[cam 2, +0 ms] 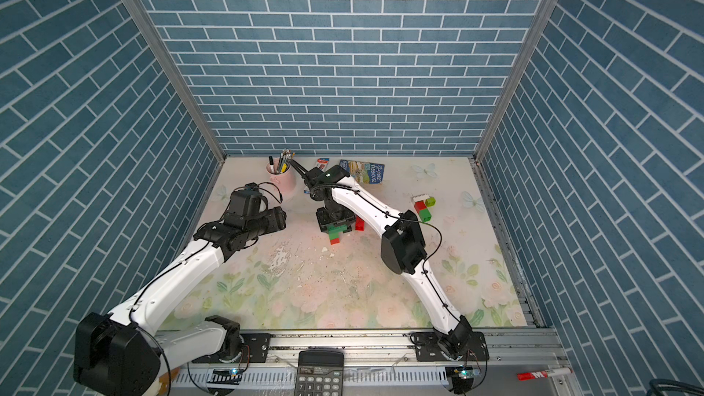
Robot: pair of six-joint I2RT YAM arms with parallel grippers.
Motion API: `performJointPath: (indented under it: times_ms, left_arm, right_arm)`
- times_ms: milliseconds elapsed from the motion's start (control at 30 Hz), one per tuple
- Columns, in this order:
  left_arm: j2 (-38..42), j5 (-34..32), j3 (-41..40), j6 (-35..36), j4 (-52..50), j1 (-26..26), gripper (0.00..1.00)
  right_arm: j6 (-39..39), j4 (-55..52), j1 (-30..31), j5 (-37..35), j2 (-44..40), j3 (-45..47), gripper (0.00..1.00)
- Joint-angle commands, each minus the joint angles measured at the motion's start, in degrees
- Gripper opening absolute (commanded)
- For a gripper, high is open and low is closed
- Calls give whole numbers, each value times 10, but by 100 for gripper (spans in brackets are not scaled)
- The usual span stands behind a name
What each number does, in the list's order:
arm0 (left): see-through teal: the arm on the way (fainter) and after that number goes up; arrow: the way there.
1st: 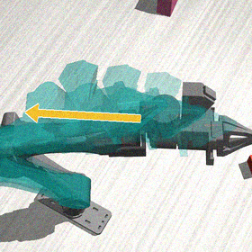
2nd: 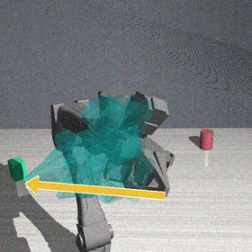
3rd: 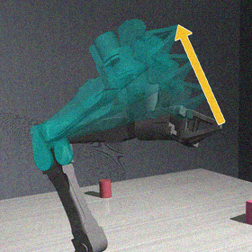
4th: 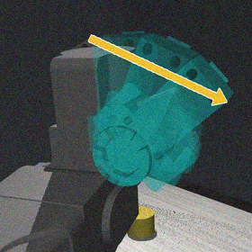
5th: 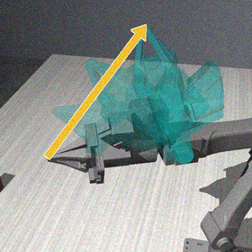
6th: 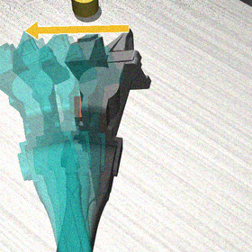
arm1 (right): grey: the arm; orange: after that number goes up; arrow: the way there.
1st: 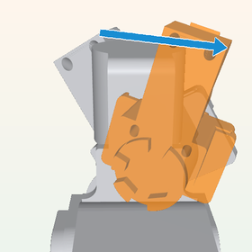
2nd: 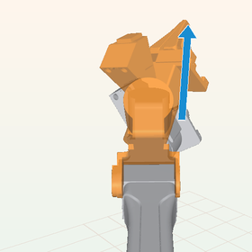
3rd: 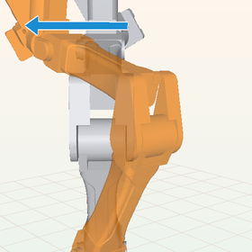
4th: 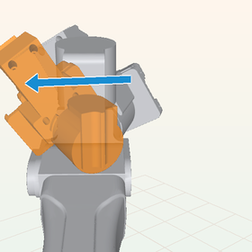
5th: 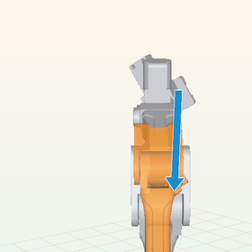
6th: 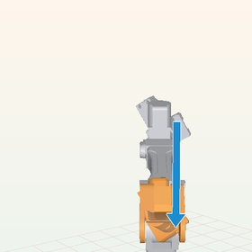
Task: Assemble the letter r with lego
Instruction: Assemble the lego brick with the lego brick.
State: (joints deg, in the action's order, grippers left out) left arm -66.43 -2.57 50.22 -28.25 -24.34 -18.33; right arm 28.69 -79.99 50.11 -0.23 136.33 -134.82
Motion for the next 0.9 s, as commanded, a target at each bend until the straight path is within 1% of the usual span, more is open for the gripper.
performJointPath:
  times_ms: [0,233,600,867]
  left_arm:
    - [5,-7,0,5,-9,4,78]
    - [5,-8,4,7,-9,4,78]
    - [7,-11,4,7,-9,4,78]
    - [8,-10,3,13,-7,3,78]
  right_arm:
    - [13,-2,-1,-10,-19,5,72]
    - [14,0,-1,-13,-24,5,76]
    - [14,9,-1,-7,-37,13,77]
    - [14,24,-2,11,-49,20,78]
